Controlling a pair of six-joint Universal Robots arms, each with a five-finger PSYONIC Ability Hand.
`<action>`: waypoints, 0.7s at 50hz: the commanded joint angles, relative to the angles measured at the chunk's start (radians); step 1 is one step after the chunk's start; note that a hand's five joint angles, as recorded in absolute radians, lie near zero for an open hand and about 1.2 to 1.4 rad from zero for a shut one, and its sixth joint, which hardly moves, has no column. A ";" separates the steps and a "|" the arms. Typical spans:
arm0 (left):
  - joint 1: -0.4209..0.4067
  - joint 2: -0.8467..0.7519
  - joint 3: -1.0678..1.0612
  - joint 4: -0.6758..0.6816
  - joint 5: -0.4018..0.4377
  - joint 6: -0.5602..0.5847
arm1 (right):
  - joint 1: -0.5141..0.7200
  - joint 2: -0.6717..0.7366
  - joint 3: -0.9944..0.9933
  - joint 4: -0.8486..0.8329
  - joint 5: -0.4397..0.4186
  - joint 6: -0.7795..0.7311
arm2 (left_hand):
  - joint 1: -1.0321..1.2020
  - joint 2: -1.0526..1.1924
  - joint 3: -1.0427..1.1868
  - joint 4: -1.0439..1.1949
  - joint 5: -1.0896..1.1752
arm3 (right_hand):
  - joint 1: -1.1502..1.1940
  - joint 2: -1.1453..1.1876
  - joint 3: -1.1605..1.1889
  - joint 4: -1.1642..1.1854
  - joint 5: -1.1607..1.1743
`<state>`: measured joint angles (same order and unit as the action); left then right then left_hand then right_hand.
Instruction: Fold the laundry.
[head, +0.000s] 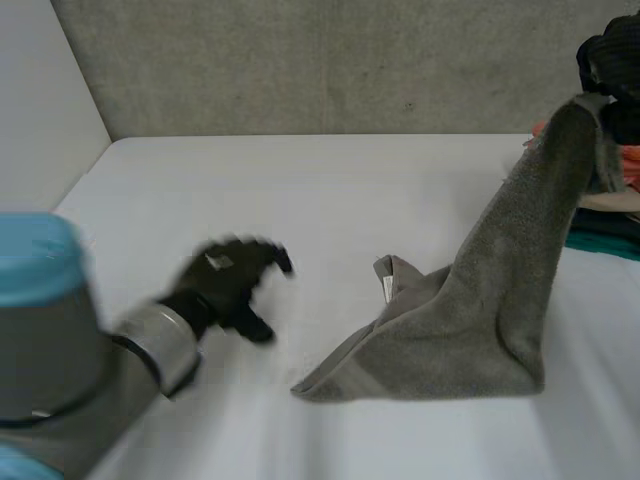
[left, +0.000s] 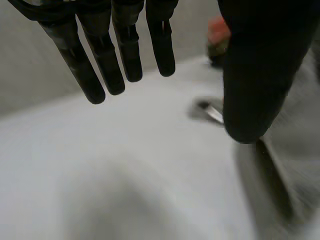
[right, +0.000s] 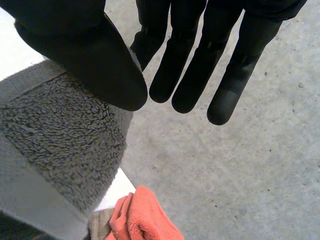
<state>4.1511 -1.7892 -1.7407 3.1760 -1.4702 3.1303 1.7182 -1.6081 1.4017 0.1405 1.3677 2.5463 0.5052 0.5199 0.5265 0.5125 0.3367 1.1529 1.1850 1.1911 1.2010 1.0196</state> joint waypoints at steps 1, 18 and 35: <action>-0.085 -0.200 0.053 0.042 -0.119 -0.022 | -0.005 0.002 0.022 -0.051 0.011 0.002 | 0.072 0.058 0.051 0.065 0.066 | 0.243 0.211 0.205 0.195 0.202; -0.216 -0.337 0.164 0.045 -0.122 -0.062 | -0.009 0.004 0.082 -0.107 0.008 0.002 | 0.184 0.169 0.163 0.177 0.178 | 0.243 0.211 0.205 0.195 0.202; -0.266 -0.435 0.247 0.039 -0.130 -0.061 | -0.008 0.014 0.112 -0.143 0.008 -0.001 | 0.541 0.526 0.519 0.533 0.534 | 0.243 0.211 0.205 0.195 0.202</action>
<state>3.9007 -2.1968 -1.5223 3.2168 -1.5944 3.0683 1.7101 -1.5965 1.5091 0.0090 1.3755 2.5464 0.6588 0.6582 0.6567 0.6514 0.4771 1.1529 1.1850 1.1911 1.2010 1.0196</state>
